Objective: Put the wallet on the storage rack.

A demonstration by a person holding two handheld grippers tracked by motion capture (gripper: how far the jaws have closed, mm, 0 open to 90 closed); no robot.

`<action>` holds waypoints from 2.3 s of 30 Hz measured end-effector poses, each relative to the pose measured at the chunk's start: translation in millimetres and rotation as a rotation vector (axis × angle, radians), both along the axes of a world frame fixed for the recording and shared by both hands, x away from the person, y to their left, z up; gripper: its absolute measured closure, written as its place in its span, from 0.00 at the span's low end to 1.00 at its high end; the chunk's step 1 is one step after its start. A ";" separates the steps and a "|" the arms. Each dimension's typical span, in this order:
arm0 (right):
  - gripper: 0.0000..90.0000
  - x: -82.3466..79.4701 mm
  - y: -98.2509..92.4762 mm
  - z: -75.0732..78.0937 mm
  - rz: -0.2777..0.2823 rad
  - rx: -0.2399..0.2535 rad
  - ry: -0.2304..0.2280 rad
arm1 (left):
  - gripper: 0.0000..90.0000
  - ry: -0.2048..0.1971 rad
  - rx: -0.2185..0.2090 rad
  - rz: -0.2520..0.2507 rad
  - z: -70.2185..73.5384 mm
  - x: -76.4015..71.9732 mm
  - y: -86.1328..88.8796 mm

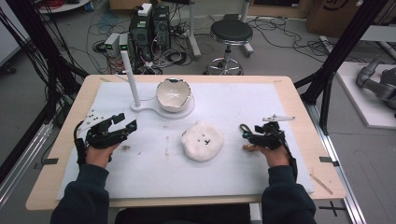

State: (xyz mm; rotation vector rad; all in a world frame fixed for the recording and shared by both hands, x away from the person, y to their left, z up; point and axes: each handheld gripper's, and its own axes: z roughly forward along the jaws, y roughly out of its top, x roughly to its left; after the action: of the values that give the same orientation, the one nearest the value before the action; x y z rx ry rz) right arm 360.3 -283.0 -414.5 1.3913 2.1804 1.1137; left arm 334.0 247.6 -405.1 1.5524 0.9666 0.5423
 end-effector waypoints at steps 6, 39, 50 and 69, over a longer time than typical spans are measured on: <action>0.32 10.5 54.0 -11.2 0.185 0.036 0.002 | 0.38 0.004 -0.001 0.003 -0.5 0.4 -0.1; 0.89 -2.7 88.7 19.1 0.482 0.272 -0.225 | 0.39 0.165 -0.009 -0.344 -24.0 13.1 -78.4; 0.89 -7.7 100.0 20.7 0.519 0.283 -0.259 | 0.43 0.175 -0.085 -0.462 -24.0 10.7 -85.6; 0.83 4.7 121.8 16.0 0.591 0.177 -0.267 | 0.57 0.121 -0.072 -0.325 -14.7 11.7 -64.6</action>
State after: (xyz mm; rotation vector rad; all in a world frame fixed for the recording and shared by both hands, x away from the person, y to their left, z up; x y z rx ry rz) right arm 365.1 -161.2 -398.4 0.5973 2.3899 1.6153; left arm 345.7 182.9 -419.8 1.6499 0.7920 0.1851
